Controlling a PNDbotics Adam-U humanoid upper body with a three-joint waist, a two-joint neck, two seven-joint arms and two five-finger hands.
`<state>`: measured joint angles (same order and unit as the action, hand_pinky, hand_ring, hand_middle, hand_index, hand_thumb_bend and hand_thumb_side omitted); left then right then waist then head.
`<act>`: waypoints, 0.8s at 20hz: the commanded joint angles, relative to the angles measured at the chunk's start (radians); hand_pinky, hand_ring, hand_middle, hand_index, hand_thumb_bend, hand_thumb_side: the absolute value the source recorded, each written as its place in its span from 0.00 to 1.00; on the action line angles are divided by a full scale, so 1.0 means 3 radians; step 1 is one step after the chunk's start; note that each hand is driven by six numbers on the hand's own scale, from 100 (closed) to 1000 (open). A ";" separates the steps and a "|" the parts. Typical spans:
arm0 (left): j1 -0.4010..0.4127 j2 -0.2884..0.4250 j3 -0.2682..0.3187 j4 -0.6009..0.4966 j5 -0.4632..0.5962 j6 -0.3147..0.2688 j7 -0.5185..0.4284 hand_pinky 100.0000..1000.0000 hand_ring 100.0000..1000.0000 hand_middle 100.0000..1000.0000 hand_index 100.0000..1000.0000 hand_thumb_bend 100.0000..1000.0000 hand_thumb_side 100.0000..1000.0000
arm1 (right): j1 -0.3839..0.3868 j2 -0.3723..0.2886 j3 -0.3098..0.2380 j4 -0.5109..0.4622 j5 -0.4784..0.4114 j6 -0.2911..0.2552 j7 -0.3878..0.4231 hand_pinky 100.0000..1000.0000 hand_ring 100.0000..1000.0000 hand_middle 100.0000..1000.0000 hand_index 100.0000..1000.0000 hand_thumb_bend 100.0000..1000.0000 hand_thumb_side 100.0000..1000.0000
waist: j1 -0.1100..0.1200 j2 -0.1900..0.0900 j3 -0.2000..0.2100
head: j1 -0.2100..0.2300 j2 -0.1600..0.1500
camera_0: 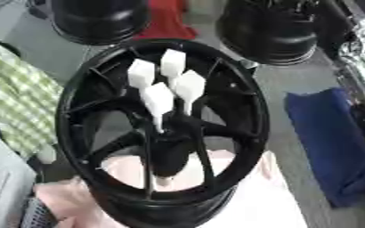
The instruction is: Pull the pin out of the wheel hub.
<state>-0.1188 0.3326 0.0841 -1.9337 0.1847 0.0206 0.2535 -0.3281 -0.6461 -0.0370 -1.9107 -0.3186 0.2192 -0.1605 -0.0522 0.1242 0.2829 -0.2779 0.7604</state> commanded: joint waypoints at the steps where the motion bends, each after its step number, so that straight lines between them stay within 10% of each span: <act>1: -0.0014 0.0054 0.0024 -0.0050 0.0000 -0.0010 -0.0004 0.67 0.73 0.57 0.65 0.28 0.67 | -0.0048 -0.0072 -0.0044 -0.0027 -0.0015 -0.0009 -0.0013 0.86 0.79 0.49 0.65 0.00 0.58 | 0.0006 -0.0030 0.0005 | 0.0015 -0.0044; 16: -0.0039 0.0063 0.0056 -0.0115 -0.0038 -0.0020 0.0057 0.67 0.73 0.57 0.65 0.28 0.68 | -0.0207 -0.0263 -0.0082 -0.0135 0.0029 -0.0047 -0.0056 0.86 0.79 0.49 0.66 0.00 0.56 | 0.0001 0.0206 -0.0039 | 0.0033 -0.0016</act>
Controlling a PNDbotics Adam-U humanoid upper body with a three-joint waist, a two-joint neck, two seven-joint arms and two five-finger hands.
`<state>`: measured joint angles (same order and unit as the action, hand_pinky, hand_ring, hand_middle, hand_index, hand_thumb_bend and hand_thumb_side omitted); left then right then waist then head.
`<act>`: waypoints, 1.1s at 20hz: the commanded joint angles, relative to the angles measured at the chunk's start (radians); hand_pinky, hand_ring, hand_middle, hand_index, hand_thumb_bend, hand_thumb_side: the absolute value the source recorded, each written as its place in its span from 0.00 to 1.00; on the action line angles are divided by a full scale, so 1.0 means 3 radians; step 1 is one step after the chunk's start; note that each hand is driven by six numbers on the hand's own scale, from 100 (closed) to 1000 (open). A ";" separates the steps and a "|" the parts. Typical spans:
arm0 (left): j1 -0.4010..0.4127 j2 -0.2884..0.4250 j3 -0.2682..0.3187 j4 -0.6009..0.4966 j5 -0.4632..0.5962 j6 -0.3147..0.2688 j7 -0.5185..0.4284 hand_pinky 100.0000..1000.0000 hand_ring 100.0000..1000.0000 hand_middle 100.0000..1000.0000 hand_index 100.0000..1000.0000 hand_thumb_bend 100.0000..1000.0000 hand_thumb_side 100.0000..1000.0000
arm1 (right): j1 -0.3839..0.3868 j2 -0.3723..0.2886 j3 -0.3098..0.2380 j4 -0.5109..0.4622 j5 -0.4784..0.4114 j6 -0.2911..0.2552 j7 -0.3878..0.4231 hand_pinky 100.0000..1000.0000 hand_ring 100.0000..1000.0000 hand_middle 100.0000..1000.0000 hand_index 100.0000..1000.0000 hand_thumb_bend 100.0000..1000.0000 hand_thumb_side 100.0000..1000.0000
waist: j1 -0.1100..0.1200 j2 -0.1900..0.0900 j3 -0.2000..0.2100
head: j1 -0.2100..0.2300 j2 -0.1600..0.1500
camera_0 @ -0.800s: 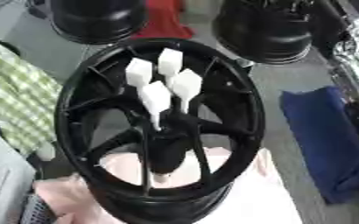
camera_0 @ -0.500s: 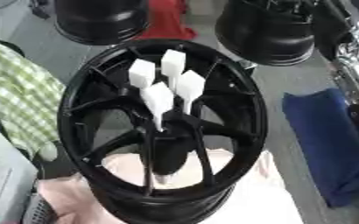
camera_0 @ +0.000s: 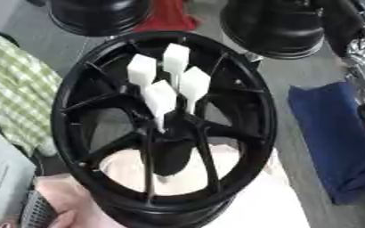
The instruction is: Pull the pin out of the wheel hub.
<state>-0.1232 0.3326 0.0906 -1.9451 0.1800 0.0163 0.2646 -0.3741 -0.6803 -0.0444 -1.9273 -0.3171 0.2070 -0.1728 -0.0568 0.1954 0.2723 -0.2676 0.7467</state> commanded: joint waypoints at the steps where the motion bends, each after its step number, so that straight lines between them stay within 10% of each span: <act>1: -0.0027 0.0065 0.0036 -0.0081 -0.0021 -0.0009 0.0025 0.67 0.73 0.57 0.65 0.28 0.68 | -0.0058 -0.0162 -0.0059 -0.0084 0.0028 -0.0007 -0.0017 0.86 0.79 0.49 0.66 0.00 0.56 | 0.0017 -0.0025 -0.0004 | -0.0009 0.0042; 14: -0.0027 0.0108 0.0058 -0.0124 -0.0044 -0.0021 0.0085 0.67 0.73 0.57 0.65 0.28 0.68 | -0.0256 -0.0693 -0.0054 -0.0218 0.0237 -0.0057 0.0141 0.85 0.79 0.51 0.67 0.00 0.48 | -0.0009 0.0130 -0.0016 | 0.0028 0.0050; 22: -0.0010 0.0152 0.0068 -0.0155 -0.0086 -0.0008 0.0094 0.67 0.73 0.57 0.65 0.28 0.69 | -0.0640 -0.1284 0.0007 -0.0206 0.0580 -0.0324 0.0912 0.84 0.80 0.57 0.71 0.00 0.39 | -0.0043 0.0204 -0.0030 | 0.0045 -0.0022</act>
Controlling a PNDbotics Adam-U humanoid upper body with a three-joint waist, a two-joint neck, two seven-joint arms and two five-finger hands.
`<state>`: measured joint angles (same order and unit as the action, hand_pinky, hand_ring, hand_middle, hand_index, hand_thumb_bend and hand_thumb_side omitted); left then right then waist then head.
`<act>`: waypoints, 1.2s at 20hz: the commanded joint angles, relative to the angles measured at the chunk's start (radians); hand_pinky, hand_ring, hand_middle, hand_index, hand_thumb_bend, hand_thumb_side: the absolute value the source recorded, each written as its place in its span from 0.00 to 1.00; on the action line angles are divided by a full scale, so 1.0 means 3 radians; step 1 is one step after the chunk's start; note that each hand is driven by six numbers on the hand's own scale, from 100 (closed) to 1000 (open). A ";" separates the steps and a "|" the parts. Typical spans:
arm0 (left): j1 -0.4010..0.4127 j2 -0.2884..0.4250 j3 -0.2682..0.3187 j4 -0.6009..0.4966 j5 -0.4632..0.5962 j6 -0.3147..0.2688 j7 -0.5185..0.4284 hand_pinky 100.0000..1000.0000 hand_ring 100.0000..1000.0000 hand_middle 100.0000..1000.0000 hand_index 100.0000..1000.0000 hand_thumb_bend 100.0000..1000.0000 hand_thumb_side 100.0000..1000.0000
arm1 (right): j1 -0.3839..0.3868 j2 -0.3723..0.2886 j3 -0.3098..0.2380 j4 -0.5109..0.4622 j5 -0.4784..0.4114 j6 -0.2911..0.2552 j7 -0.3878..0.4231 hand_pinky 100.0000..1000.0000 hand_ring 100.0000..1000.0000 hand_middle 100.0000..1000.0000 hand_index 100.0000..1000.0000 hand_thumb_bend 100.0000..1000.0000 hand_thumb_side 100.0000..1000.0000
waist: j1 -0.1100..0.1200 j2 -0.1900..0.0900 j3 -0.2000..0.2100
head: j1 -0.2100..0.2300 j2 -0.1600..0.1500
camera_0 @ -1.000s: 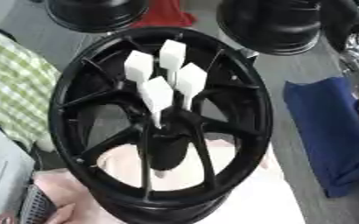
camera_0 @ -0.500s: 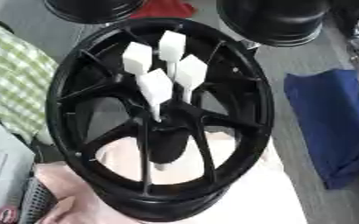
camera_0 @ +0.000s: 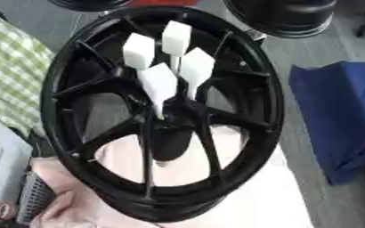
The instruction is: Pull the pin out of the wheel hub.
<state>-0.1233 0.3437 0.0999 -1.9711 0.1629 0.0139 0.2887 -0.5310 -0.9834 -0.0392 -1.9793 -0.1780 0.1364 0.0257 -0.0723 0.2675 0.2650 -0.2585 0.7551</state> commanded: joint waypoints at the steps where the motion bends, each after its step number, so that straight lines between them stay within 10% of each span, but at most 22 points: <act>1: -0.0010 0.0121 0.0037 -0.0071 -0.0032 0.0002 0.0013 0.67 0.73 0.57 0.65 0.28 0.69 | -0.0182 -0.0333 0.0004 -0.0020 0.0174 -0.0136 0.0394 0.84 0.81 0.59 0.72 0.00 0.38 | 0.0003 -0.0035 -0.0006 | 0.0016 -0.0052; 11: -0.0006 0.0168 0.0034 -0.0075 -0.0059 0.0015 0.0002 0.67 0.73 0.57 0.65 0.27 0.69 | -0.0704 -0.0599 0.0227 0.0116 0.0676 -0.0671 0.1803 0.84 0.81 0.65 0.74 0.05 0.36 | -0.0047 -0.0029 -0.0017 | 0.0012 -0.0030; 24: -0.0019 0.0197 0.0017 -0.0084 -0.0077 0.0023 -0.0032 0.67 0.73 0.57 0.65 0.27 0.69 | -0.0981 -0.0595 0.0657 0.0051 0.0708 -0.0862 0.2395 0.85 0.83 0.69 0.78 0.17 0.30 | -0.0067 0.0004 -0.0031 | -0.0113 -0.0065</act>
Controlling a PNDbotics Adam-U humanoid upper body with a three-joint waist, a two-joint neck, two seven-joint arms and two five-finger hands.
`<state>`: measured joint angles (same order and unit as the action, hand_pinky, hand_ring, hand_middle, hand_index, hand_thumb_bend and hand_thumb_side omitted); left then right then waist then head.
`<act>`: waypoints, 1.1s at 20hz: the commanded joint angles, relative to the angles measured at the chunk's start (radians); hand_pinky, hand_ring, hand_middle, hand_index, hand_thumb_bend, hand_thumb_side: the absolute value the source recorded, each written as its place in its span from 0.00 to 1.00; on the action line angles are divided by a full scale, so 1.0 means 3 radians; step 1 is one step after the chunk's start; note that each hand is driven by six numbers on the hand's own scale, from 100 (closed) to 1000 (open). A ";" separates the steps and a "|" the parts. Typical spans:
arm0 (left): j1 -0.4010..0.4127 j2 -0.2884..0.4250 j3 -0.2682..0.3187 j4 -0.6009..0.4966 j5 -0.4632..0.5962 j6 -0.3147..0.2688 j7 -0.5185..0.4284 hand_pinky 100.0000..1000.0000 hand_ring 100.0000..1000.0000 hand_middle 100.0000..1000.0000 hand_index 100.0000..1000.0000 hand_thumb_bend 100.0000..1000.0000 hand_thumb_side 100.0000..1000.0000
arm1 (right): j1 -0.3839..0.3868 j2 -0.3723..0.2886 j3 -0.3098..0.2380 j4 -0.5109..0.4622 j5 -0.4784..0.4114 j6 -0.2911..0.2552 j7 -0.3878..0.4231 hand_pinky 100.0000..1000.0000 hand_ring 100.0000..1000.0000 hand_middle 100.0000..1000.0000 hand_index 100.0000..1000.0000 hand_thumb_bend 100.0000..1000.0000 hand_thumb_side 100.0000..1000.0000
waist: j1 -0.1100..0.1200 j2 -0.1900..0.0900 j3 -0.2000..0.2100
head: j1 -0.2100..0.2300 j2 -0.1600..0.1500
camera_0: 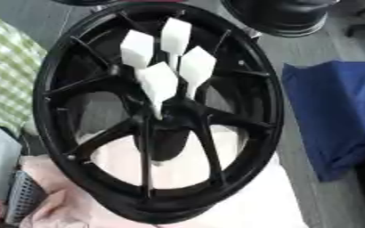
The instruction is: Pull the pin out of the wheel hub.
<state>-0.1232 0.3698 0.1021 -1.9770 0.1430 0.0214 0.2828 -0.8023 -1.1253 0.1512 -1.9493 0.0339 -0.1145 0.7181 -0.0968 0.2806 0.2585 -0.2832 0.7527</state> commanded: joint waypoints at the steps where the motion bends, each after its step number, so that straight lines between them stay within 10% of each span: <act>1: -0.0019 0.0112 0.0009 -0.0064 -0.0011 -0.0001 -0.0014 0.67 0.73 0.57 0.65 0.27 0.69 | -0.0103 -0.0113 0.0052 -0.0052 0.0000 -0.0036 0.0129 0.85 0.83 0.70 0.79 0.18 0.30 | 0.0017 -0.0040 -0.0012 | -0.0035 -0.0058; 22: -0.0033 0.0112 -0.0013 -0.0054 0.0008 0.0010 -0.0039 0.67 0.73 0.57 0.65 0.26 0.70 | -0.0914 0.0450 0.0853 0.0411 0.0058 -0.0226 0.0630 0.85 0.83 0.71 0.83 0.22 0.21 | 0.0015 -0.0013 0.0004 | -0.0019 -0.0039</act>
<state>-0.1250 0.3780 0.0959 -1.9773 0.1431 0.0267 0.2737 -1.0573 -0.9793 0.4102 -1.8339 0.0472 -0.1758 0.9070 -0.0974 0.2898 0.2603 -0.2902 0.7450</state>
